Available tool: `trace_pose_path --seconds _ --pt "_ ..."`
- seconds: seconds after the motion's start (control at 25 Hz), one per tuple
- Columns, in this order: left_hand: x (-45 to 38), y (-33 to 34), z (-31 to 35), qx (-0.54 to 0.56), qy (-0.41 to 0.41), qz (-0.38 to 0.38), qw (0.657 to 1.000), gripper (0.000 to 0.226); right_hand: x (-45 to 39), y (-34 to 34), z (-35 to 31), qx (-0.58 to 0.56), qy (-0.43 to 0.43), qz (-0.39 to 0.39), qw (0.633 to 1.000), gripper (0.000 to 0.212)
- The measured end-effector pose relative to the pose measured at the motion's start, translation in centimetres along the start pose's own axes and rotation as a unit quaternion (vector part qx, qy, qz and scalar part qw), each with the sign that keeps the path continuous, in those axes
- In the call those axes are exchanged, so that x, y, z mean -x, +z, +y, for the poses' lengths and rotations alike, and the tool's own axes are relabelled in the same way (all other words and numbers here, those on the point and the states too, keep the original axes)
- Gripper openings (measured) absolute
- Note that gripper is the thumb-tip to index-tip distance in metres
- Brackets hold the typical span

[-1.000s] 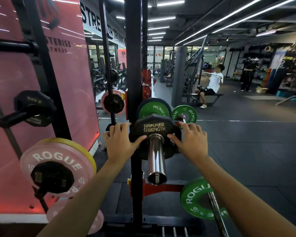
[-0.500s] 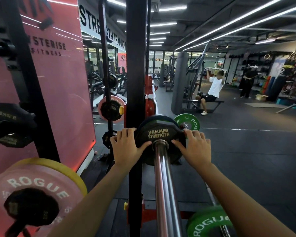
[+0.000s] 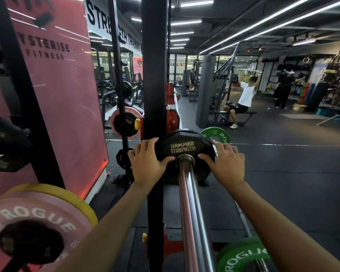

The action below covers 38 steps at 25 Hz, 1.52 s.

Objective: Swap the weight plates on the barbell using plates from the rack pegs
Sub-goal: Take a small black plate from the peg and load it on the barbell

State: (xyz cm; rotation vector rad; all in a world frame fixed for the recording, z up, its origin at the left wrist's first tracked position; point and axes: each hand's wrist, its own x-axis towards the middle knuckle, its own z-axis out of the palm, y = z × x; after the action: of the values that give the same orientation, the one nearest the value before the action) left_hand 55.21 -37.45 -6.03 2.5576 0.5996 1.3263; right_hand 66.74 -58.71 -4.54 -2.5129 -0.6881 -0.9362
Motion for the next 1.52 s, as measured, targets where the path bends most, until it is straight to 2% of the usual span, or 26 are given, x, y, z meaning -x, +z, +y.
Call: trace_pose_path --seconds 0.4,0.64,1.04,1.52 --pt "5.3 -3.8 1.2 -0.015 0.011 0.004 1.000 0.062 5.4 -4.4 0.6 0.000 -0.010 -0.038 0.999 0.061" --pt "9.4 -10.0 3.9 -0.015 0.008 -0.004 1.000 0.060 9.6 -10.5 -0.2 0.003 -0.021 -0.038 0.999 0.057" --pt "21.6 -21.6 6.2 -0.040 0.027 -0.024 0.999 0.053 23.5 -21.6 -2.9 -0.037 -0.028 -0.043 0.998 0.056" --pt "27.0 -33.6 3.5 -0.046 0.056 -0.032 0.997 0.054 31.4 -30.4 -10.3 0.006 -0.027 -0.032 0.999 0.059"
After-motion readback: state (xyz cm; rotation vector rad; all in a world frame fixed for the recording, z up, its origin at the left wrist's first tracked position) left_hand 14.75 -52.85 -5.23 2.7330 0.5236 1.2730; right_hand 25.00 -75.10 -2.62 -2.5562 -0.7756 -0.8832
